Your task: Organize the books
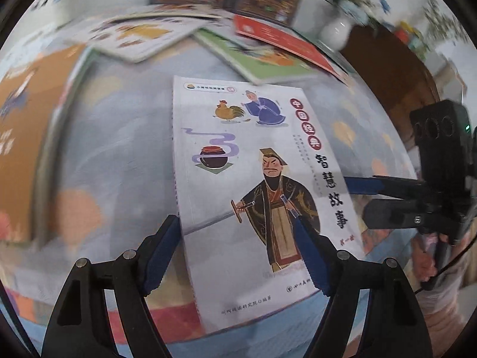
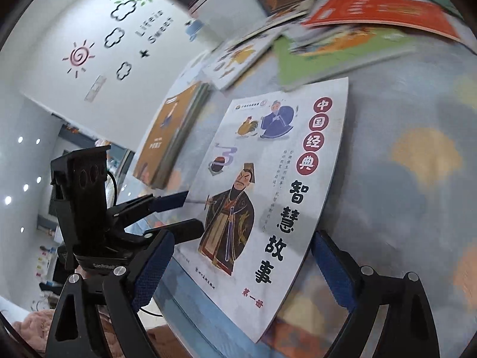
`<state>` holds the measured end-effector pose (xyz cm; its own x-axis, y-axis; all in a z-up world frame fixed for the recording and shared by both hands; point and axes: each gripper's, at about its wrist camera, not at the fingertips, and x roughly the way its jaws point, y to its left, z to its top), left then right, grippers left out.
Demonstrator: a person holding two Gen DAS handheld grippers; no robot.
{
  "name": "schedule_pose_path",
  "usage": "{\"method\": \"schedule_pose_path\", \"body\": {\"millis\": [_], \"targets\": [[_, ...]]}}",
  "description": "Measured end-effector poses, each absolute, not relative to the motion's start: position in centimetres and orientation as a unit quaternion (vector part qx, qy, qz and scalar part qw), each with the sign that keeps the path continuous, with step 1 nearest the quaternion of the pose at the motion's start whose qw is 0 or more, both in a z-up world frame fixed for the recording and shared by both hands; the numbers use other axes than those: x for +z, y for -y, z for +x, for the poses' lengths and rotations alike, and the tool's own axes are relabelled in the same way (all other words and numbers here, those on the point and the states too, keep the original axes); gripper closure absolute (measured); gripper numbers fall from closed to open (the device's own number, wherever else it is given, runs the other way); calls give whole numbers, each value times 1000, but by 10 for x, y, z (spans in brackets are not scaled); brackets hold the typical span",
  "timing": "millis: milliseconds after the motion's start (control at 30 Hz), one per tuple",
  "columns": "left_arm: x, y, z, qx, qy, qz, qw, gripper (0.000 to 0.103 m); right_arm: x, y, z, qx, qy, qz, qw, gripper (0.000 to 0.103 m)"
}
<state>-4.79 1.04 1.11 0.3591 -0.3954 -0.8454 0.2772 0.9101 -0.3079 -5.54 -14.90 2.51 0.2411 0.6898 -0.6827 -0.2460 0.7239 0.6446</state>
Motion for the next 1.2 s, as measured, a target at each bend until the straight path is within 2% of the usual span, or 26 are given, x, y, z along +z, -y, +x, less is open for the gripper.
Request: {"method": "schedule_pose_path", "body": {"millis": [67,133,167,233,300,700,1200], "targets": [[11,9,-41,-202,-515,-39,832,27,25,162,-56,297,-527,216,766,10],[7,23,-32,-194,-491,-22,849,15,23,172,-57,283,-516,221,777,14],[2,31,-28,-180,-481,-5,858,1,21,176,-57,287,-508,229,780,14],[-2,43,-32,-162,-450,28,878,0,19,181,-57,290,-495,242,783,14],[-4,42,-34,-164,-433,20,886,0,17,181,-59,294,-481,240,790,14],[-3,42,-35,-163,-433,17,886,0,15,179,-68,300,-450,220,812,8],[-4,44,-39,-138,-436,6,889,0,12,182,-76,306,-425,213,825,9]]}}
